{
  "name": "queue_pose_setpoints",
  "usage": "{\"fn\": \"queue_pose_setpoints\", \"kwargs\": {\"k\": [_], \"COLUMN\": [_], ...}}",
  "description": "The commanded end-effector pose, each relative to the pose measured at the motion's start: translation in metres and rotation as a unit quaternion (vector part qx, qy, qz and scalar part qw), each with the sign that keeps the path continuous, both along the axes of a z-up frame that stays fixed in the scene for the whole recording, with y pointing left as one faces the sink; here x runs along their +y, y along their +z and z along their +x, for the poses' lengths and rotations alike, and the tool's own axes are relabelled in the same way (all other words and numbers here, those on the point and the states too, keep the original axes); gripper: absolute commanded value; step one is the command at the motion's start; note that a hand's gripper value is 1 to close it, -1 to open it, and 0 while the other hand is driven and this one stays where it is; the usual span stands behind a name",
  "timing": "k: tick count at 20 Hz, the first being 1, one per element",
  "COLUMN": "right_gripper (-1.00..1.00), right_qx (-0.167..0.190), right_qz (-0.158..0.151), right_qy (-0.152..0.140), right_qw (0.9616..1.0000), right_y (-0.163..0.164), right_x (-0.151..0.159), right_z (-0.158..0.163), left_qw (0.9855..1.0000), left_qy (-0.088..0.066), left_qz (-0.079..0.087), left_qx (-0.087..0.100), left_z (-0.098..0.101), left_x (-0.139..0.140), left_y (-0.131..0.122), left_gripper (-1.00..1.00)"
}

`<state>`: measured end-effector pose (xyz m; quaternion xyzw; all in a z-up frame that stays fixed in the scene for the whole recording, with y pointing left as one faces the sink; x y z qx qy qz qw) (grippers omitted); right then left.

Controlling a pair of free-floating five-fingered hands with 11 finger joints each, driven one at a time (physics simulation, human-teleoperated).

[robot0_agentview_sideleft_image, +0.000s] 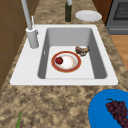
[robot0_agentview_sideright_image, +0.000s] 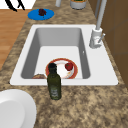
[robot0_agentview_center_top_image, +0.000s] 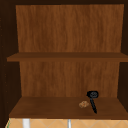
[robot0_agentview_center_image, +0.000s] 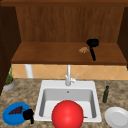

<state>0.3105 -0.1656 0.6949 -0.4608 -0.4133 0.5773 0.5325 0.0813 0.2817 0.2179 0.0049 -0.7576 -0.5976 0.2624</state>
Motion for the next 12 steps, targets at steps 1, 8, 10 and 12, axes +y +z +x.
{"fn": "queue_pose_setpoints", "kwargs": {"k": [1, 8, 10, 12], "right_gripper": [-1.00, -1.00, -1.00, -1.00], "right_qx": [-0.012, -0.030, -0.035, -0.034], "right_qz": [0.005, 0.007, 0.007, 0.001], "right_qy": [-0.009, -0.013, -0.013, -0.010], "right_qw": [0.9999, 0.9995, 0.9993, 0.9994], "right_y": [-0.007, -0.029, -0.036, -0.046], "right_x": [0.000, 0.000, 0.000, 0.000], "right_z": [-0.031, -0.085, -0.100, -0.117], "left_qw": [1.0000, 1.0000, 1.0000, 1.0000], "left_qy": [0.000, 0.000, 0.000, 0.000], "left_qz": [0.000, 0.000, 0.000, 0.000], "left_qx": [0.000, 0.000, 0.000, 0.000], "left_z": [0.000, 0.000, 0.000, 0.000], "left_x": [0.000, 0.000, 0.000, 0.000], "left_y": [0.000, 0.000, 0.000, 0.000], "left_gripper": [0.00, 0.00, 0.00, 0.00]}}
